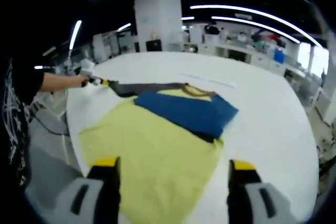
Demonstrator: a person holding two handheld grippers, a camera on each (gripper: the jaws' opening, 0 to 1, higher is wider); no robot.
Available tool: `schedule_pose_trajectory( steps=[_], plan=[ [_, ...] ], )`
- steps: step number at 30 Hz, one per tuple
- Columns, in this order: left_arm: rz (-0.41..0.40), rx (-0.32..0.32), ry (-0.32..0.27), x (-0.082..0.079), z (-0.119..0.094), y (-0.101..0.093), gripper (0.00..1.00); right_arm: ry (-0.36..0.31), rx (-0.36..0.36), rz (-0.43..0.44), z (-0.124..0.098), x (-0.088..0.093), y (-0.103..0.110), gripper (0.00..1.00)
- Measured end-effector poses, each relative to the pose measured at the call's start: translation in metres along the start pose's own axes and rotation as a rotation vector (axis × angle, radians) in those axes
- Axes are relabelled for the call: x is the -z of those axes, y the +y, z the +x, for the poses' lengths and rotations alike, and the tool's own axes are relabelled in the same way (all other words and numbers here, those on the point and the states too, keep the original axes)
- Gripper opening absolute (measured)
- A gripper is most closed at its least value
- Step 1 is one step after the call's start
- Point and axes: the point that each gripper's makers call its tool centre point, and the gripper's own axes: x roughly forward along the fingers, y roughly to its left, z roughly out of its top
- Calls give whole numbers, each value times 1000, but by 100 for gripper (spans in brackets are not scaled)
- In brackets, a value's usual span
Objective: Fold the garment on the visible template until the final outline fits inside the template.
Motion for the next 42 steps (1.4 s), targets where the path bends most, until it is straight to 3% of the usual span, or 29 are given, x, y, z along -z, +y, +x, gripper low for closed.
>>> schedule_pose_trajectory(
  steps=[6,17,22,28,34,36,37,42],
  plan=[
    [94,24,-16,-12,-15,-20,0,-13,-5,-1,-1,-3,3,83],
    [211,89,-78,-62,-34,-58,0,-32,-15,-12,-4,-5,4,83],
    [243,142,-114,-86,-38,-86,0,-40,-14,-13,-7,-5,3,83],
    [262,200,-122,-103,-33,-119,0,-49,-6,-8,-10,-5,1,83],
    [274,265,-102,-106,-18,-159,0,-48,-7,-3,-10,-3,4,83],
    [276,292,-91,-103,-11,-161,0,-48,-7,-4,-10,-2,5,83],
    [276,307,-84,-105,-11,-177,0,-46,-7,-3,-10,-2,4,83],
    [297,360,-39,-89,5,-210,0,-51,-2,4,-9,-1,2,83]
  ],
)
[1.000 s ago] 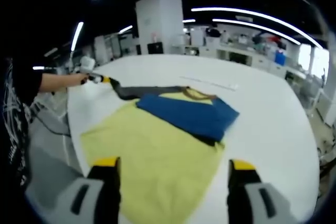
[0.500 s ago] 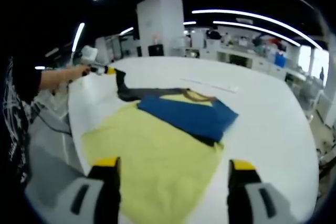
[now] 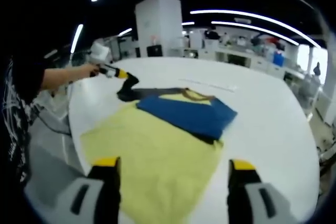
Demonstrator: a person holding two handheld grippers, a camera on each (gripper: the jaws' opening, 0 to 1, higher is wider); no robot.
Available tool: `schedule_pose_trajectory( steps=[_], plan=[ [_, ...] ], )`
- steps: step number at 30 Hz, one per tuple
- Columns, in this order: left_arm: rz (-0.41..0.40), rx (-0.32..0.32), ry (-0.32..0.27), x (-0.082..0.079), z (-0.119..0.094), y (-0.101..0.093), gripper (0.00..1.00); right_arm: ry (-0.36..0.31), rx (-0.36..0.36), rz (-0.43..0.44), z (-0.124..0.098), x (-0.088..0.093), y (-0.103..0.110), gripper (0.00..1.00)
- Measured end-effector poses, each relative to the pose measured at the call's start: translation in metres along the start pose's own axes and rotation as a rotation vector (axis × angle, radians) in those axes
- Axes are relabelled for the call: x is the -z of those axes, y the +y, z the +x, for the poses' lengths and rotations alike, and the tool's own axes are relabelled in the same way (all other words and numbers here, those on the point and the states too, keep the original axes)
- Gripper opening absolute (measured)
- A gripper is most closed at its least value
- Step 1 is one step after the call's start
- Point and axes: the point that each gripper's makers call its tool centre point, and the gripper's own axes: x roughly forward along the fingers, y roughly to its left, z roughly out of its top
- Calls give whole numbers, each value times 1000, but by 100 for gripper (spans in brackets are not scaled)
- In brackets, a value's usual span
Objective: Fold the garment on the visible template until the final outline fits inside the template.
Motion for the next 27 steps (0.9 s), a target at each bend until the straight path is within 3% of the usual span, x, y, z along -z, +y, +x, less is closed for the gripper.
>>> schedule_pose_trajectory(
  steps=[11,17,23,27],
  plan=[
    [51,117,98,31,22,-56,0,9,10,11,-1,5,-1,83],
    [57,145,139,45,27,-63,0,9,7,12,0,4,0,83],
    [63,161,142,49,28,-66,3,7,5,14,1,4,0,83],
    [127,196,72,36,25,-72,12,4,5,16,1,3,0,83]
  ],
)
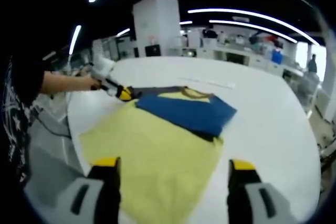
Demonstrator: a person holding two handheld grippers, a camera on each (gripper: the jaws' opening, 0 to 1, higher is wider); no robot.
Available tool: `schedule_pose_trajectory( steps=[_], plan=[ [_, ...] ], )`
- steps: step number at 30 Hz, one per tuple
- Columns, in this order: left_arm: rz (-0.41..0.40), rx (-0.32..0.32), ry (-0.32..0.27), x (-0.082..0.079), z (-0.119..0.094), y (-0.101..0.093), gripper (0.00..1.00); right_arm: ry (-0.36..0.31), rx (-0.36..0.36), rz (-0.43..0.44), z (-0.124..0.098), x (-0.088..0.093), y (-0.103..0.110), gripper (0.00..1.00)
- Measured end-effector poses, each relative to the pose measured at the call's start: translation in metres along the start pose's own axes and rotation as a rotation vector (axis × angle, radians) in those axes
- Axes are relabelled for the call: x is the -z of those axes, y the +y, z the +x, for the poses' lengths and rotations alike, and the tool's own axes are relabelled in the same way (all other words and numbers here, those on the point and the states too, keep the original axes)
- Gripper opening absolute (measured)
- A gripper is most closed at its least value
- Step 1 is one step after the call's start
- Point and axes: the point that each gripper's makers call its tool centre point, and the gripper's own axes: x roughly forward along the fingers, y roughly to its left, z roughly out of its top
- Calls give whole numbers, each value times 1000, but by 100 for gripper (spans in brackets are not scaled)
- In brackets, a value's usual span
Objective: Fold the garment on the visible template until the final outline fits inside the template.
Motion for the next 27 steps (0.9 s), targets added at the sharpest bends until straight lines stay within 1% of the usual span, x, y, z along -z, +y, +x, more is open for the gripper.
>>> schedule_pose_trajectory(
  steps=[2,4,5,7,9,11,12,14,17,18,19,22,23,24,25,27],
  plan=[
    [49,15,-49,-15,-6,-4,22,-2,1,0,-1,0,-1,83],
    [88,15,-83,-28,-11,-1,27,-5,4,1,-1,0,-2,83],
    [99,12,-88,-32,-13,0,29,-6,4,2,-2,1,-3,83],
    [120,3,-96,-41,-17,5,31,-7,5,3,-2,1,-3,83],
    [130,-14,-109,-47,-18,14,31,-8,3,6,-2,2,-3,83],
    [131,-17,-104,-49,-20,16,31,-9,2,9,-2,4,-3,83],
    [141,-34,-82,-48,-18,24,30,-9,2,11,-2,5,-2,83],
    [155,-47,-76,-47,-16,32,29,-7,1,14,-2,7,-2,83],
    [146,-52,-55,-43,-12,38,28,-1,5,17,-3,9,-3,83],
    [147,-56,-48,-42,-9,45,27,-1,6,18,-4,9,-4,83],
    [153,-62,-27,-37,-6,49,26,-1,7,20,-4,10,-4,83],
    [161,-61,1,-29,2,58,26,2,14,23,-5,10,-7,83],
    [166,-61,21,-24,5,61,26,3,16,23,-6,10,-7,83],
    [168,-65,32,-21,4,59,25,2,20,25,-6,10,-8,83],
    [171,-60,47,-16,9,63,24,3,21,28,-6,11,-10,83],
    [172,-60,59,-11,15,70,23,6,25,32,-7,12,-11,83]
  ],
)
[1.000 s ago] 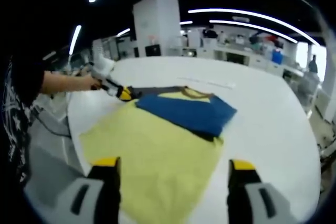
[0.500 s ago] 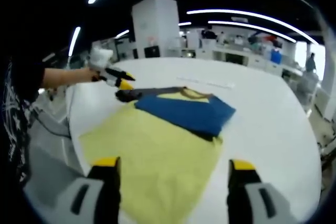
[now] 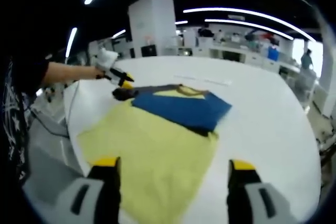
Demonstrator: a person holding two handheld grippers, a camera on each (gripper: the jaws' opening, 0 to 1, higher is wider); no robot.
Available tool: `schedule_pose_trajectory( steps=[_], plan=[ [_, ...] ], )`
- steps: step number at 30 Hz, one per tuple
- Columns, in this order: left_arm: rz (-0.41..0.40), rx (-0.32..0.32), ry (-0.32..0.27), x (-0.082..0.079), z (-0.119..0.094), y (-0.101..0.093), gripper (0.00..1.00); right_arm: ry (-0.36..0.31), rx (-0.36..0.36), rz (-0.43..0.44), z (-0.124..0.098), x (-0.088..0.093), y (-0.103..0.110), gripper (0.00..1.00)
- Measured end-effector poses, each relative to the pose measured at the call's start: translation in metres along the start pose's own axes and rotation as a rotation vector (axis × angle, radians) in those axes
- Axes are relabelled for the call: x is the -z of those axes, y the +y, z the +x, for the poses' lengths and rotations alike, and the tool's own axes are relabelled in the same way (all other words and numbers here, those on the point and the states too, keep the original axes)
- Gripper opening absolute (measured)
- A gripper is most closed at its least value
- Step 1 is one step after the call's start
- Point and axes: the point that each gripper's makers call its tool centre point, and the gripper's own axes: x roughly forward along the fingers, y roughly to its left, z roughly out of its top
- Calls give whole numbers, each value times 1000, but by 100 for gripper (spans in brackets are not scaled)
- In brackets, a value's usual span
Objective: Fold the garment on the visible template until the final outline fits inside the template.
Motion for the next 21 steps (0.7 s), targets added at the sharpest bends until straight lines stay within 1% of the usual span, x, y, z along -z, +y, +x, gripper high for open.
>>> schedule_pose_trajectory(
  steps=[1,4,6,9,10,13,15,18,21],
  plan=[
    [0,4,10,3,2,1,22,4,3,1,0,1,-1,83],
    [-5,23,14,6,6,-2,22,11,5,7,0,5,-4,83],
    [20,46,17,5,7,-9,22,16,5,9,0,6,-5,83],
    [92,90,54,10,15,-17,21,23,8,14,2,8,-6,83],
    [93,88,47,8,16,-17,19,23,8,16,2,8,-7,83],
    [65,115,47,5,20,-17,15,27,5,17,3,10,-7,83],
    [45,151,53,6,21,-19,12,30,4,20,4,10,-6,83],
    [17,174,66,6,21,-20,10,30,4,26,5,10,-4,82],
    [11,177,74,7,21,-19,11,33,4,26,6,11,-3,82]
  ],
)
